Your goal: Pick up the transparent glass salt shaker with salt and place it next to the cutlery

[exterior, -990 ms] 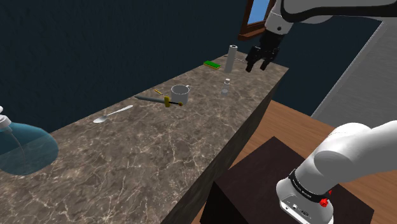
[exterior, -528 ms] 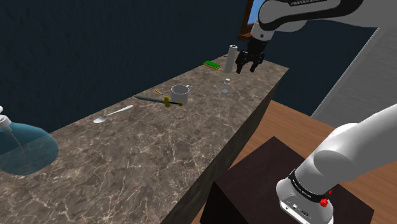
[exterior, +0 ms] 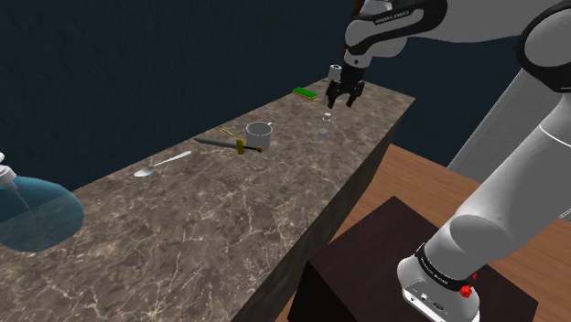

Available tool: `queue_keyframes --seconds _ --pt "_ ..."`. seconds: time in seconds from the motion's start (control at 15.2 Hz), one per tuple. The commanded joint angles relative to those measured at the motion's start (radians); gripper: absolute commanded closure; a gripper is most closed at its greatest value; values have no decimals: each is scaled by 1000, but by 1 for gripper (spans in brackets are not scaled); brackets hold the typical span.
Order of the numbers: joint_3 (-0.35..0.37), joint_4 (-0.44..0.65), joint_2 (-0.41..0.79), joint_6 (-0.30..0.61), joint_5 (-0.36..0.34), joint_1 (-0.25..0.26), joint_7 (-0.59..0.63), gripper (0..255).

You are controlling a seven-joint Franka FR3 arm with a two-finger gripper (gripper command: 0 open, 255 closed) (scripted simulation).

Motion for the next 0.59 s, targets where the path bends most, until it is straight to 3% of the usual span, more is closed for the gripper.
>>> queue_keyframes --seconds 0.0,0.4,0.53 --pt "-8 61 79 8 19 -8 -15 0" --pt "-17 280 323 -1 79 -47 -53 0" --pt "-15 266 332 22 82 -47 -55 0"
